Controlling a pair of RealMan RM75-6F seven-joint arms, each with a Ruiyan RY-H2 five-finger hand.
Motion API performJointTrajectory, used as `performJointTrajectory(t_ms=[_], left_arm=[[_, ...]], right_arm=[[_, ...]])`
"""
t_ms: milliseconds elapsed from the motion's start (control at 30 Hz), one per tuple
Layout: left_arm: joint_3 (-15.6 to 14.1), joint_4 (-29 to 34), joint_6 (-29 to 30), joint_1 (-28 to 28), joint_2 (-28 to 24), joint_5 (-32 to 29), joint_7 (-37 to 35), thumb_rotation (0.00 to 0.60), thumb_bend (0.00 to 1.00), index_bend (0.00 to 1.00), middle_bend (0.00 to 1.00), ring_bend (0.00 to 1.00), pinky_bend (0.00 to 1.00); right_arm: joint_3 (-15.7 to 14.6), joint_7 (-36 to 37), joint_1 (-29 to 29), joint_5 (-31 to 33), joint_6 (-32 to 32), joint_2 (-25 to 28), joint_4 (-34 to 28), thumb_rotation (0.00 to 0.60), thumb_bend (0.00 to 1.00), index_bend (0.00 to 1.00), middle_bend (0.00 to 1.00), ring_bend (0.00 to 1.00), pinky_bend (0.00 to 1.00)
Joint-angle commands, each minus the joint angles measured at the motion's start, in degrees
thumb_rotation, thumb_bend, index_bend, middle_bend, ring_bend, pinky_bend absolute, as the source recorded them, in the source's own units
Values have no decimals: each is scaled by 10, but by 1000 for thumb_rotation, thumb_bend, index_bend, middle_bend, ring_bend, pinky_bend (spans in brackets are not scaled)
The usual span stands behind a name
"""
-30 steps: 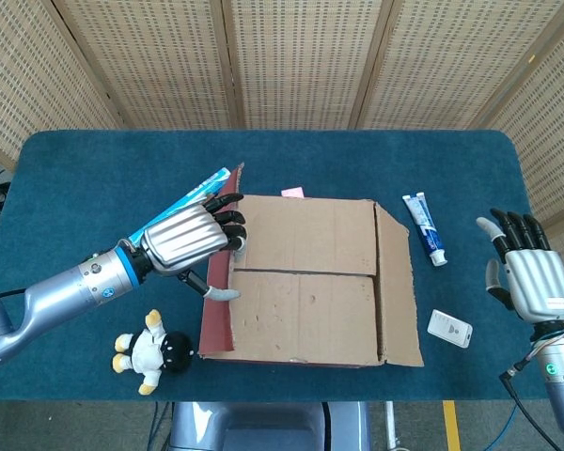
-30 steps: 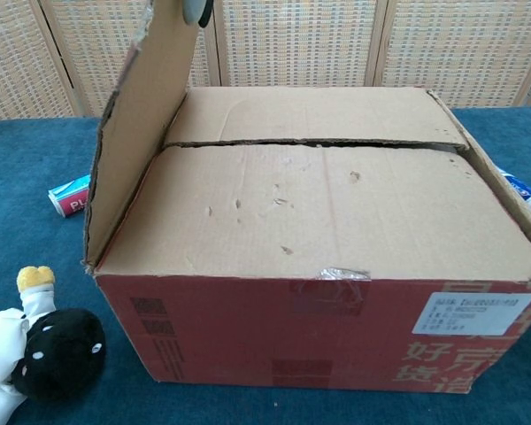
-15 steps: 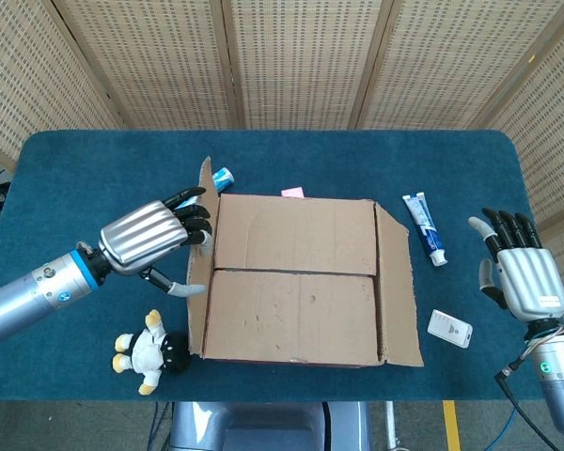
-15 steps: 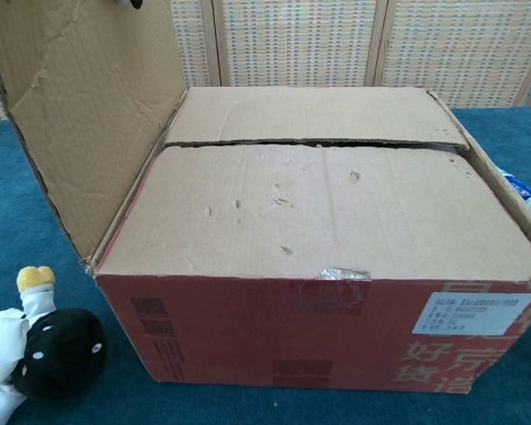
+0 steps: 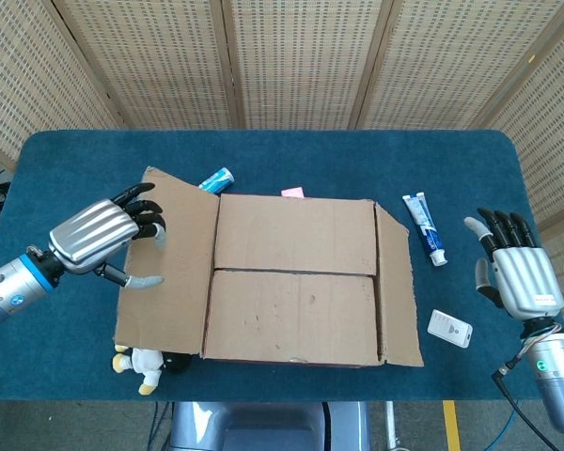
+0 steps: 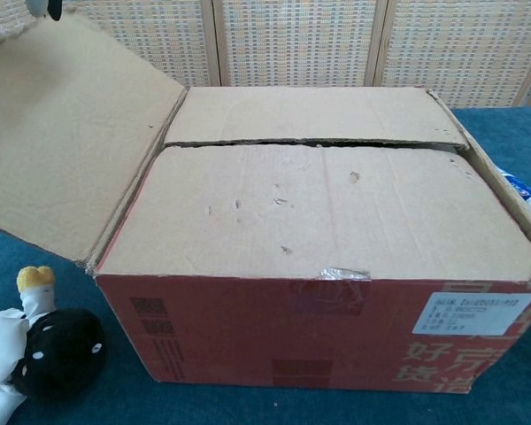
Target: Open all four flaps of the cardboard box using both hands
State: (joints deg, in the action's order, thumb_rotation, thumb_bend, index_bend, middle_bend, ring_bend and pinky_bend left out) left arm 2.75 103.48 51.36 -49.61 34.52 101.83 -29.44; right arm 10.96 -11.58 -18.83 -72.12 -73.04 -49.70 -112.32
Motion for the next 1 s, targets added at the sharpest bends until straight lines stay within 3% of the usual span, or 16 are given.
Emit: performJointTrajectory(t_ms=[33, 200, 333, 467, 633, 767, 867, 1000], left_arm=[[-8, -3, -4, 8, 2, -1, -5, 131, 188, 458, 373, 209, 0], [-10, -11, -4, 22, 15, -18, 0, 129, 177, 459, 373, 209, 0], [2, -8, 12, 47, 54, -66, 73, 136, 175, 449, 360, 197, 0], [20, 10, 38, 70, 98, -126, 159, 160, 173, 361, 252, 144, 0], [32, 24, 53, 80, 139, -171, 216, 165, 166, 226, 101, 15, 0], [42, 28, 62, 83, 173, -200, 269, 165, 163, 147, 19, 0, 0], [50, 30, 66, 79, 197, -219, 303, 221, 163, 98, 0, 0, 0], [63, 34, 60, 65, 237, -252, 356, 373, 169, 61, 0, 0, 0]], right_arm=[[-1, 2, 0, 0, 1, -2, 2, 600, 749, 124, 63, 0, 0], [-2, 7, 1, -1, 1, -5, 7, 600, 749, 124, 63, 0, 0], [-4, 12, 2, -3, 0, -11, 12, 600, 749, 120, 63, 0, 0], [-6, 12, 4, -7, -5, -19, 19, 600, 749, 112, 63, 0, 0], [-8, 13, 8, -10, -13, -30, 24, 600, 749, 103, 52, 0, 0], [-10, 13, 10, -14, -19, -42, 31, 600, 749, 101, 51, 0, 0], [-12, 11, 11, -16, -20, -49, 36, 600, 729, 100, 51, 0, 0], [-14, 12, 12, -17, -22, -60, 42, 600, 723, 100, 50, 0, 0]])
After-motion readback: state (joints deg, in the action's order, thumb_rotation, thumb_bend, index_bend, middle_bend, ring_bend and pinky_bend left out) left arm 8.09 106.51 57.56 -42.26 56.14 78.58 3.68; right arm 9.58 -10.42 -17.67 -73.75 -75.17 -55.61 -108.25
